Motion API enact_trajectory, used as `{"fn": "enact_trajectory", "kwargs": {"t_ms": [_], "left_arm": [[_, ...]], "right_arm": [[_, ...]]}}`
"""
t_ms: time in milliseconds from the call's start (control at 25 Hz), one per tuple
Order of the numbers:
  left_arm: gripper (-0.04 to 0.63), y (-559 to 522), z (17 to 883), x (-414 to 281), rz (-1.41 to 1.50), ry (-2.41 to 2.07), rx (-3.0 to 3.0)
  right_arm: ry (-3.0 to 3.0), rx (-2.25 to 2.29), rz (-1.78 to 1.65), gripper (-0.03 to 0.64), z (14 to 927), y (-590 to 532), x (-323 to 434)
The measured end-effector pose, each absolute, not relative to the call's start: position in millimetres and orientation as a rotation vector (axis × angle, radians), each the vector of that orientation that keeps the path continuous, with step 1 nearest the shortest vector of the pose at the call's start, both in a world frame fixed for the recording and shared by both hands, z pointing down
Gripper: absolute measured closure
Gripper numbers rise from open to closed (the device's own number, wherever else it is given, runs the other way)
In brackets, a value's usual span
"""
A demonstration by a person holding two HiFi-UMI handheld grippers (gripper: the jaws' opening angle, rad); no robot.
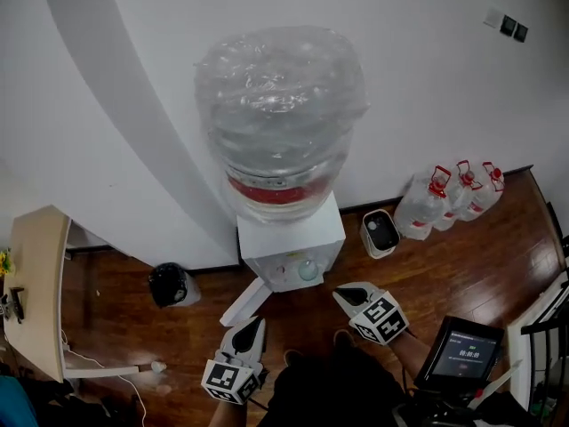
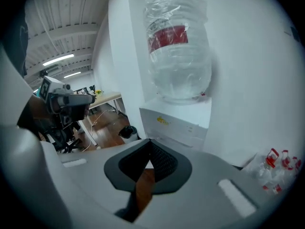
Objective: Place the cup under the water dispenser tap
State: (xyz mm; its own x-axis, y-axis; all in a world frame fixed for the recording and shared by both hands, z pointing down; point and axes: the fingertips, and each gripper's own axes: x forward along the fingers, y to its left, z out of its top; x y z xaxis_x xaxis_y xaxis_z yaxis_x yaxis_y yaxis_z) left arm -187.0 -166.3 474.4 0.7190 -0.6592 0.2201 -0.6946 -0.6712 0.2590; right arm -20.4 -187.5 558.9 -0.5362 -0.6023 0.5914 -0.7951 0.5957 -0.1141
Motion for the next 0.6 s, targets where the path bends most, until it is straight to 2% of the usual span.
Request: {"fn": "enact_trajectory", "kwargs": {"t_ms": [600], "left_arm": [[0.618, -150, 448, -170, 0.153, -1.146, 2.603]], "right_arm": [[-2.416, 1.01, 0.432, 0.617, 512, -172, -22]]}}
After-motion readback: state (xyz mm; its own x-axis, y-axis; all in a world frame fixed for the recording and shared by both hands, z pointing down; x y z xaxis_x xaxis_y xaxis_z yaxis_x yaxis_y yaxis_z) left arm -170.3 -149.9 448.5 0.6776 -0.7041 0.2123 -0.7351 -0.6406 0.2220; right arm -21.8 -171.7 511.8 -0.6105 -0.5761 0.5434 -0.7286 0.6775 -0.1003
